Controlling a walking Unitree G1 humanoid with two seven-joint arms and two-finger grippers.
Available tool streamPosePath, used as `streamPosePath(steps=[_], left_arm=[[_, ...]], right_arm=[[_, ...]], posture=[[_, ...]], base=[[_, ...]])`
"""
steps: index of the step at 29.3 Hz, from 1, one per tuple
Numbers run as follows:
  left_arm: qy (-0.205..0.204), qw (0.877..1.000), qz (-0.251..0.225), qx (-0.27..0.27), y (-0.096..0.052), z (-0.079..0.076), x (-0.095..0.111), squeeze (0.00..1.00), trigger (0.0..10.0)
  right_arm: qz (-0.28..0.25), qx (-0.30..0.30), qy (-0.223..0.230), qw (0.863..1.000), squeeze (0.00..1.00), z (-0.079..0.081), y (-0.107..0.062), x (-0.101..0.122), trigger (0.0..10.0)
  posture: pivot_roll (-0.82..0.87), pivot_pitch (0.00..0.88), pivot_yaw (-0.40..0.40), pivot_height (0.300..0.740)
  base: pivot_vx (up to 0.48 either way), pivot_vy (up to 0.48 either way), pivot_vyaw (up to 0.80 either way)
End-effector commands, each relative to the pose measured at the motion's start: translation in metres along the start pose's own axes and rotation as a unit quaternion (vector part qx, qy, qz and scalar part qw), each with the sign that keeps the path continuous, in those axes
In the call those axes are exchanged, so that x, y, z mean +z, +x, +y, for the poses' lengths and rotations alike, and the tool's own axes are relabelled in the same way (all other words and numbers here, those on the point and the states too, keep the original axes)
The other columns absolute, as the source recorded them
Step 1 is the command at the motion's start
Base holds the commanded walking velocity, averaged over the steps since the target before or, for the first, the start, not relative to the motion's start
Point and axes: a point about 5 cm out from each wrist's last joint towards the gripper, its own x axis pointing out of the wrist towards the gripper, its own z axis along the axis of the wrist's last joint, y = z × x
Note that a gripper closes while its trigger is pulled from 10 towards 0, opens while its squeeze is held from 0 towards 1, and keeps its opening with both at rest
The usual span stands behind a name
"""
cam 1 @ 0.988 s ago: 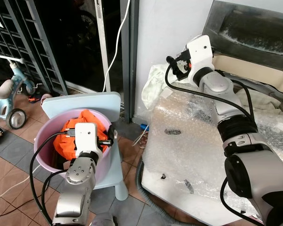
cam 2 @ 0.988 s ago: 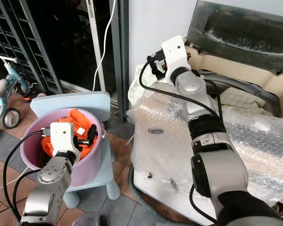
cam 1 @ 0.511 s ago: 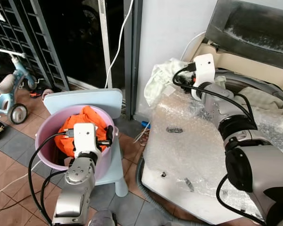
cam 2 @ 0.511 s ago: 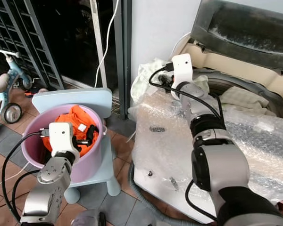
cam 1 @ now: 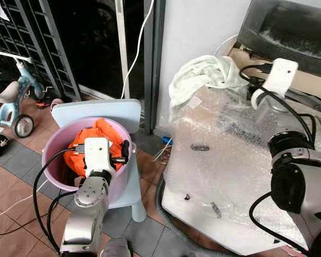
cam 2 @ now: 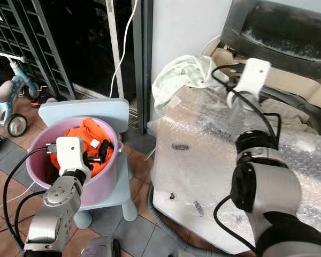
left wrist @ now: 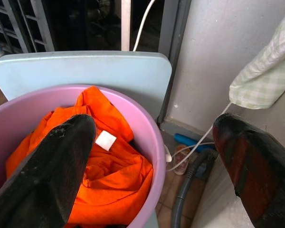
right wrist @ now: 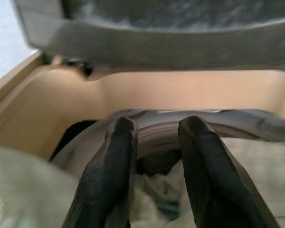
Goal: Clothes washing
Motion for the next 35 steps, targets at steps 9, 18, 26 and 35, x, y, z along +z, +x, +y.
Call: streamPosePath(steps=[9, 18, 26, 35], left_arm=[[0.008, 1.000, 0.006, -0.009, 0.005, -0.003, -0.001, 0.00, 10.0], [0.007, 1.000, -0.016, -0.013, 0.001, -0.001, 0.014, 0.00, 10.0], [0.009, 1.000, 0.004, -0.028, -0.008, -0.002, 0.013, 0.00, 10.0], [0.009, 0.999, 0.016, -0.042, -0.011, -0.012, 0.005, 0.00, 10.0]], right_arm=[[-0.090, 0.006, -0.015, 0.996, 0.00, -0.014, 0.003, 0.038, 3.8], [-0.095, 0.160, -0.030, 0.982, 1.00, 0.029, -0.017, 0.009, 10.0], [-0.131, 0.256, -0.027, 0.958, 1.00, 0.044, -0.039, 0.004, 10.0], [-0.120, 0.364, -0.069, 0.921, 1.00, 0.092, -0.067, -0.006, 10.0]], posture=[[0.04, 0.000, -0.014, 0.740], [0.03, 0.000, 0.006, 0.740], [0.03, 0.000, 0.015, 0.740], [0.02, 0.000, 0.004, 0.740]], base=[[0.000, 0.000, 0.00], [0.000, 0.000, 0.00], [0.000, 0.000, 0.00], [0.000, 0.000, 0.00]])
